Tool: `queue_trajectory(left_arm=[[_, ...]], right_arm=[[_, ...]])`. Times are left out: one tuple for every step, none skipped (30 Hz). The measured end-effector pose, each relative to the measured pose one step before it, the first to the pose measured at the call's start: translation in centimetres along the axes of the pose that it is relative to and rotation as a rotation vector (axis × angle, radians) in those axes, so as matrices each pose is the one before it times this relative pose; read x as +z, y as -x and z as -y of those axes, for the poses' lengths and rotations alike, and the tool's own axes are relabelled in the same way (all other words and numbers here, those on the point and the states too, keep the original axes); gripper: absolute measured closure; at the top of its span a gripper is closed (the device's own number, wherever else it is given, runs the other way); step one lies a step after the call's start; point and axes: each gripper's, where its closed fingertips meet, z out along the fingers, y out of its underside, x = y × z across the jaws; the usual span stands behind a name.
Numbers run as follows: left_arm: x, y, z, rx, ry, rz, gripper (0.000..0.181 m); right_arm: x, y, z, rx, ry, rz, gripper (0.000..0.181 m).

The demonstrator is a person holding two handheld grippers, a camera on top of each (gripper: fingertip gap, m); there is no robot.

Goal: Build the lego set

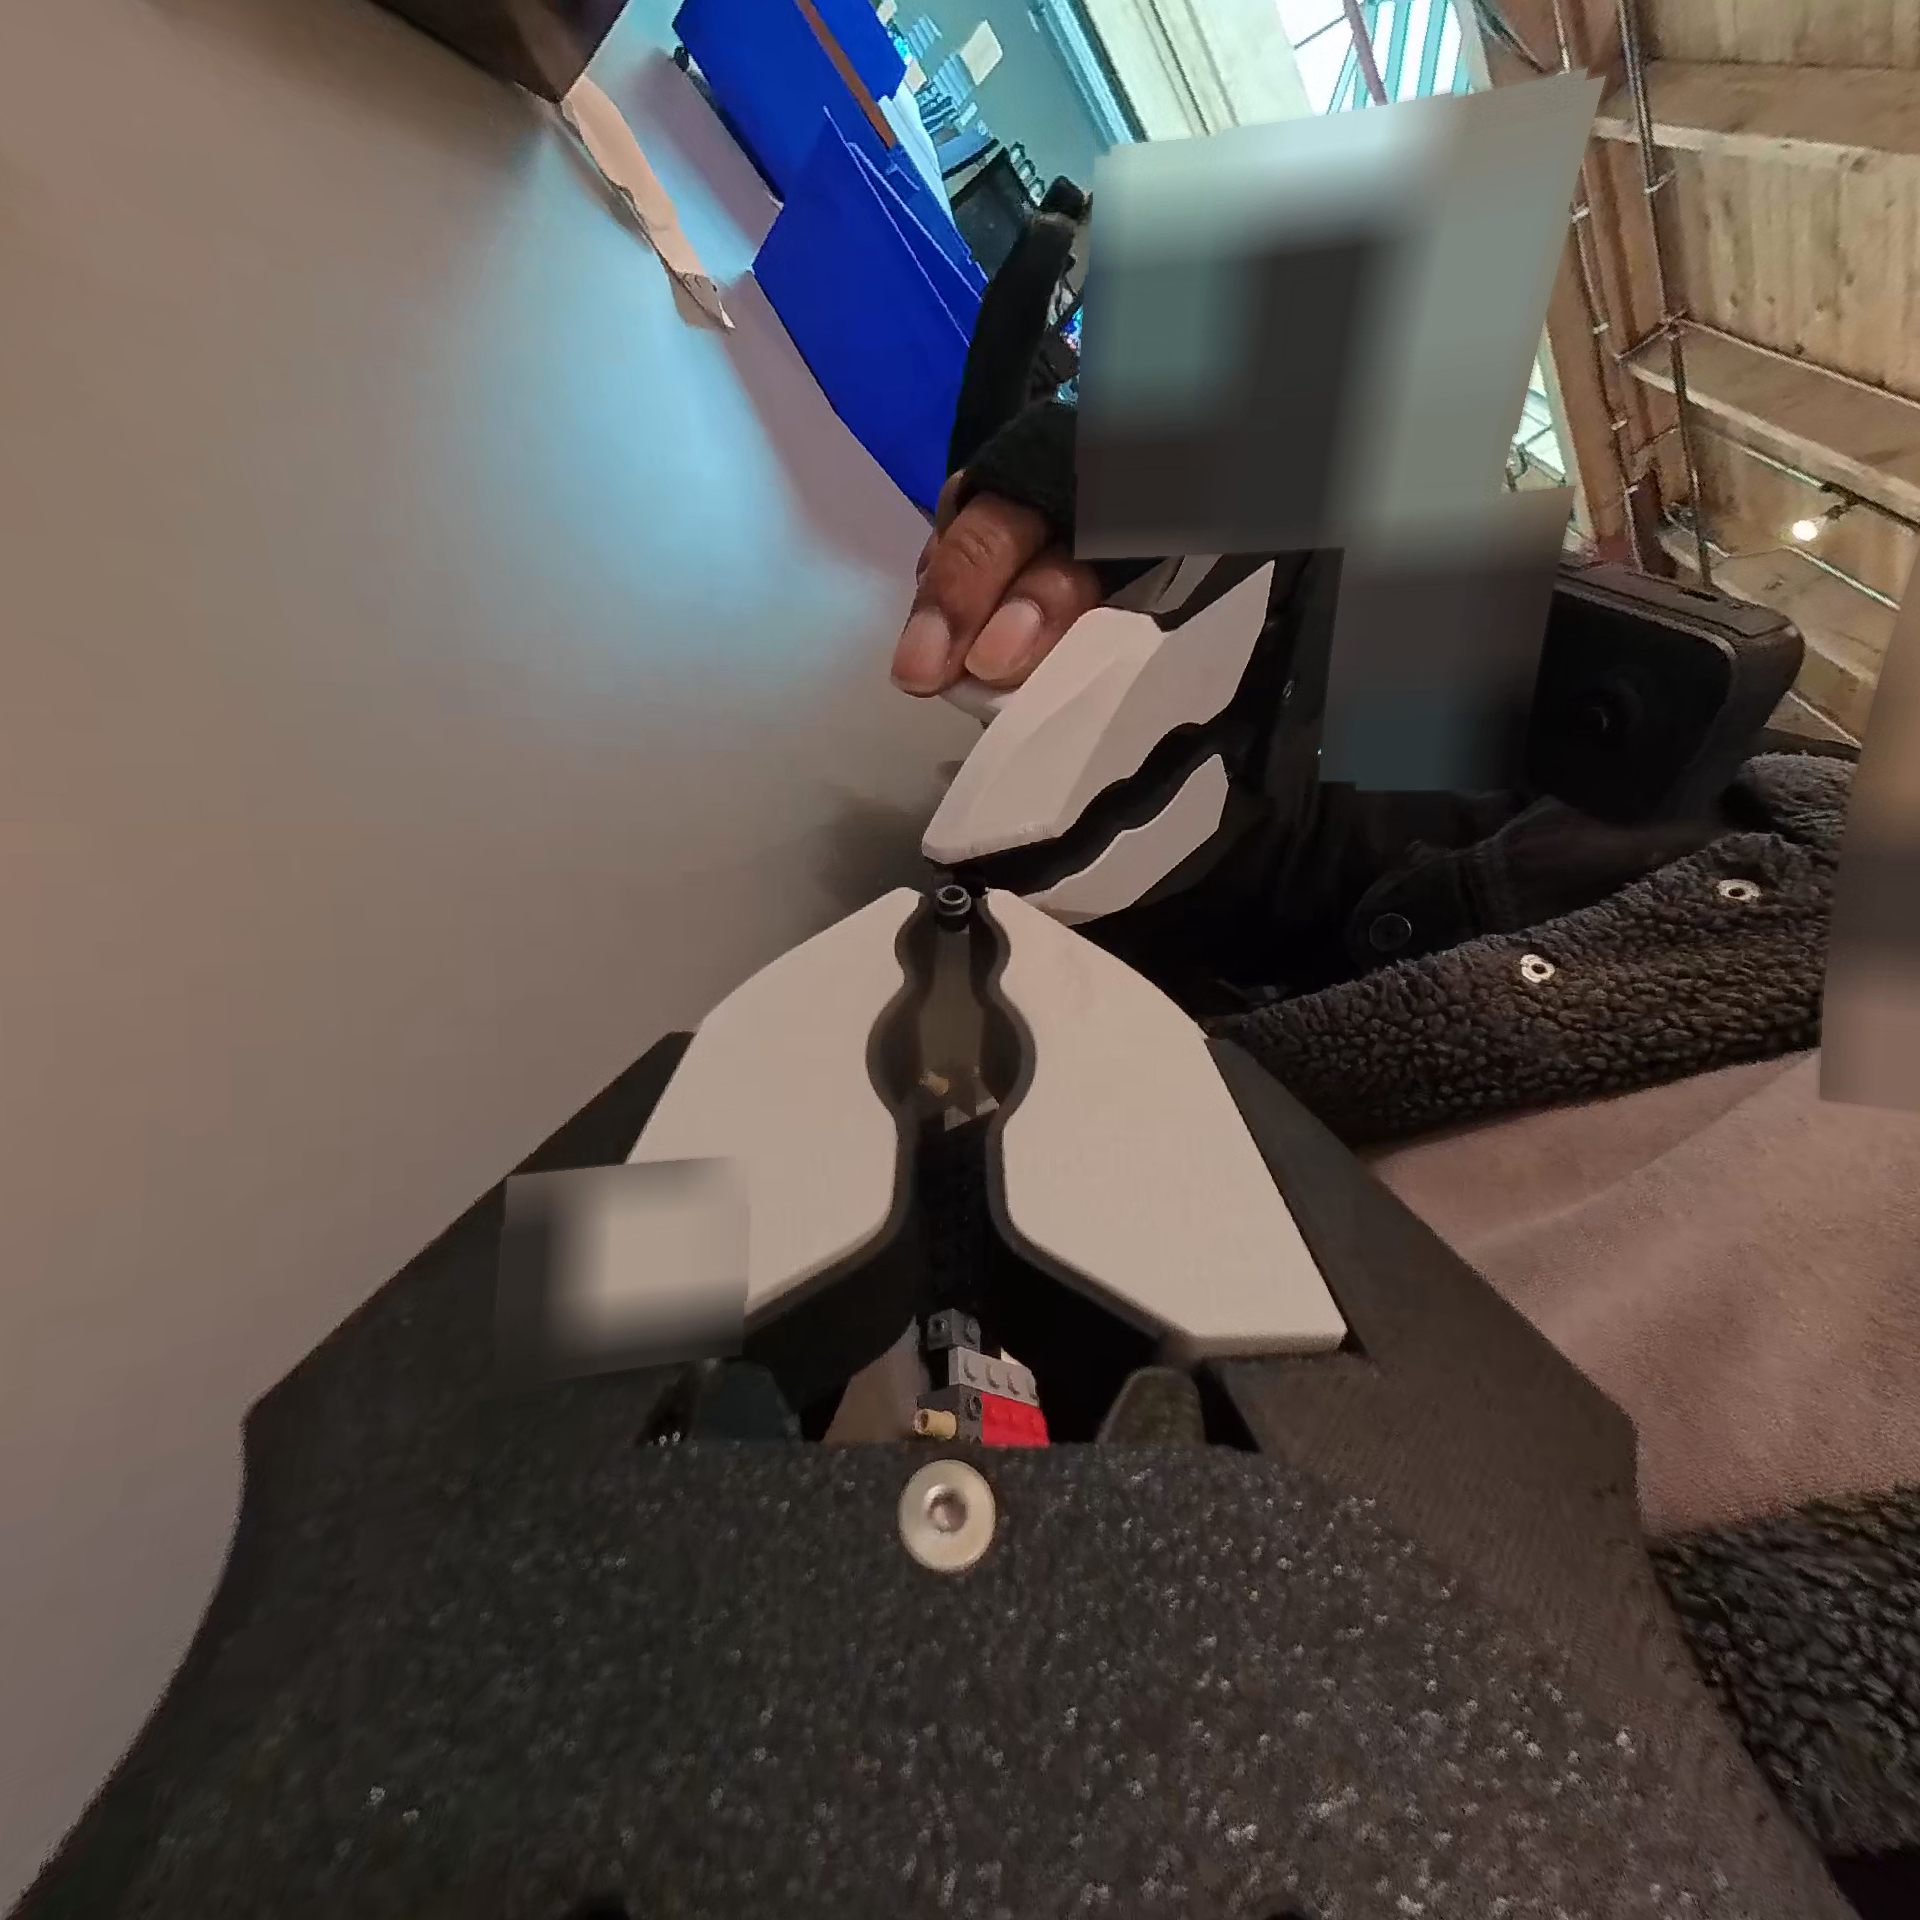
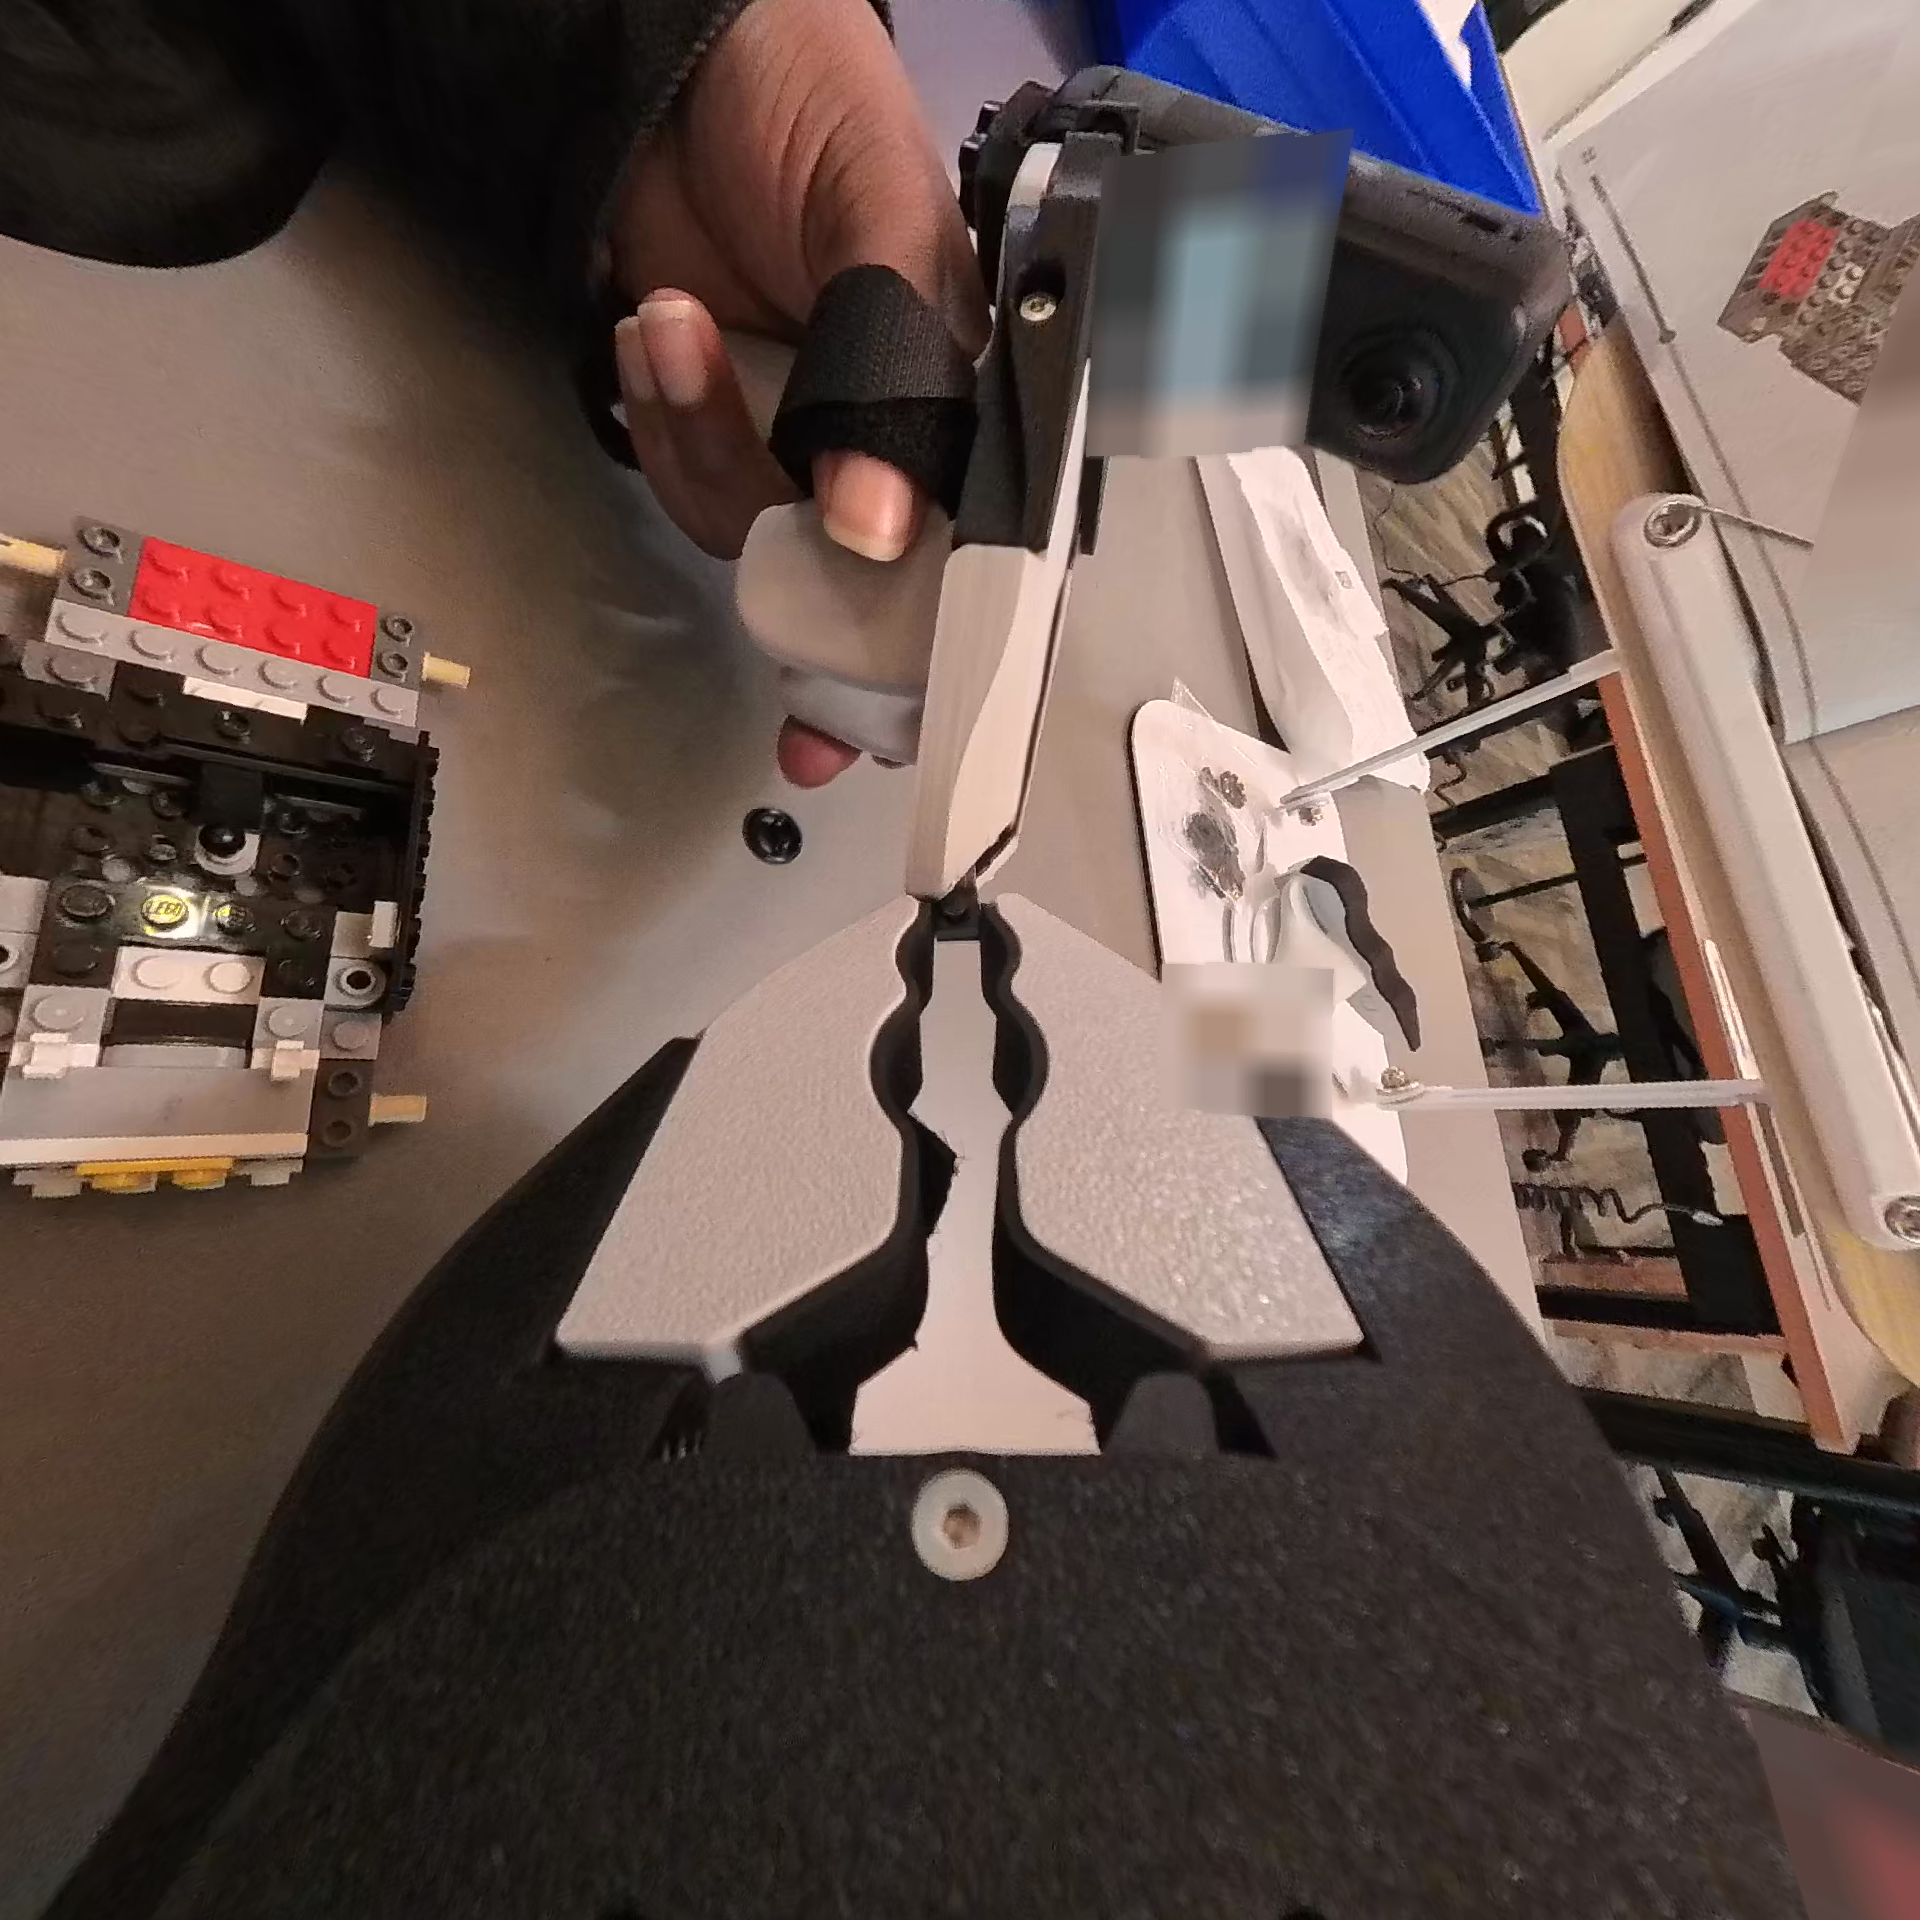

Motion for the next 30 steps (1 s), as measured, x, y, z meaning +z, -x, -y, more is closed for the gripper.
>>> queue_trajectory(left_arm=[[-0.041, -0.051, 0.093, 0.0073, -0.0039, -0.0004, 0.175], [-0.046, -0.038, 0.085, 0.0088, -0.0038, 0.0003, 0.175], [-0.034, -0.051, 0.087, 0.0097, -0.0032, 0.0004, 0.175], [-0.028, -0.068, 0.053, 0.0113, -0.0010, -0.0001, 0.175], [-0.021, -0.044, 0.047, 0.0161, 0.0001, 0.0031, 0.175], [-0.043, -0.026, 0.050, 0.0236, 0.0000, 0.0066, 0.175], [-0.060, -0.020, 0.076, 0.0271, 0.0002, 0.0087, 0.175], [-0.056, -0.006, 0.061, 0.0274, 0.0003, 0.0092, 0.175], [-0.039, -0.026, 0.024, 0.0291, 0.0022, 0.0076, 0.175], [0.002, -0.033, -0.031, 0.0323, 0.0042, 0.0073, 0.175], [0.016, -0.069, -0.050, 0.0338, 0.0047, 0.0052, 0.175], [0.036, -0.118, -0.020, 0.0339, 0.0029, 0.0036, 0.175], [0.036, -0.024, -0.045, 0.0309, 0.0059, 0.0102, 0.175], [0.039, -0.006, -0.091, 0.0325, 0.0085, 0.0114, 0.175], [0.037, 0.013, -0.098, 0.0320, 0.0092, 0.0118, 0.175], [0.038, 0.004, -0.080, 0.0305, 0.0068, 0.0102, 0.175], [0.039, -0.041, -0.022, 0.0309, 0.0024, 0.0090, 0.175], [0.051, -0.041, -0.084, 0.0262, 0.0070, 0.0080, 0.175], [0.069, -0.050, -0.103, 0.0237, 0.0081, 0.0064, 0.175], [0.091, -0.087, -0.095, 0.0216, 0.0064, 0.0033, 0.175], [0.096, -0.127, -0.114, 0.0191, 0.0076, -0.0001, 0.175], [0.120, -0.116, -0.125, 0.0190, 0.0079, 0.0005, 0.175], [0.095, -0.099, -0.093, 0.0194, 0.0056, 0.0025, 0.175], [0.070, -0.092, -0.039, 0.0175, 0.0034, 0.0015, 0.175], [0.054, -0.119, -0.002, 0.0163, 0.0011, -0.0002, 0.175], [0.043, -0.103, -0.002, 0.0154, 0.0006, 0.0006, 0.175], [0.043, -0.098, -0.007, 0.0143, 0.0017, 0.0002, 0.175], [0.032, -0.075, -0.024, 0.0141, 0.0033, 0.0021, 0.175], [0.028, -0.053, -0.028, 0.0139, 0.0030, 0.0033, 0.175], [0.013, -0.047, -0.004, 0.0118, 0.0014, 0.0021, 0.175]], right_arm=[[-0.014, -0.101, 0.062, 0.0079, -0.0053, -0.0049, 0.173], [-0.012, -0.090, 0.057, 0.0132, -0.0049, -0.0015, 0.173], [-0.028, -0.100, 0.042, 0.0171, -0.0069, -0.0002, 0.173], [-0.050, -0.102, 0.063, 0.0237, -0.0118, 0.0030, 0.171], [-0.079, -0.102, 0.006, 0.0338, -0.0129, 0.0093, 0.169], [-0.133, -0.092, -0.089, 0.0443, -0.0134, 0.0174, 0.167], [-0.193, -0.060, -0.080, 0.0567, -0.0209, 0.0269, 0.165], [-0.222, 0.001, -0.047, 0.0656, -0.0271, 0.0355, 0.163], [-0.247, 0.081, 0.006, 0.0663, -0.0310, 0.0414, 0.161], [-0.208, 0.100, 0.021, 0.0600, -0.0289, 0.0395, 0.160], [-0.144, 0.040, 0.010, 0.0469, -0.0249, 0.0282, 0.161], [-0.069, 0.099, 0.006, 0.0341, -0.0185, 0.0243, 0.161], [0.007, 0.146, 0.005, 0.0256, -0.0144, 0.0216, 0.161], [0.036, 0.103, 0.075, 0.0203, -0.0156, 0.0148, 0.161], [0.037, 0.192, 0.094, 0.0191, -0.0139, 0.0194, 0.161], [0.037, 0.201, 0.074, 0.0185, -0.0112, 0.0198, 0.161], [0.032, 0.134, 0.040, 0.0149, -0.0086, 0.0146, 0.161], [0.028, 0.080, -0.017, 0.0112, -0.0060, 0.0101, 0.161], [0.021, 0.047, -0.034, 0.0087, -0.0034, 0.0080, 0.161], [0.031, 0.054, -0.010, 0.0080, -0.0042, 0.0076, 0.161], [0.020, 0.105, 0.010, 0.0069, -0.0043, 0.0094, 0.161], [0.027, 0.138, 0.035, 0.0053, -0.0044, 0.0108, 0.161], [0.028, 0.094, -0.001, 0.0032, -0.0020, 0.0066, 0.161], [0.026, 0.065, -0.059, -0.0004, 0.0025, 0.0041, 0.162], [0.044, 0.088, -0.069, -0.0012, 0.0031, 0.0054, 0.162], [0.038, 0.093, -0.038, 0.0008, 0.0009, 0.0056, 0.162], [0.059, 0.074, -0.055, 0.0017, 0.0013, 0.0045, 0.163], [0.047, 0.113, -0.048, 0.0014, 0.0013, 0.0073, 0.163], [0.022, 0.090, -0.026, 0.0016, 0.0002, 0.0059, 0.163], [-0.007, 0.060, 0.015, 0.0003, -0.0007, 0.0040, 0.163]])
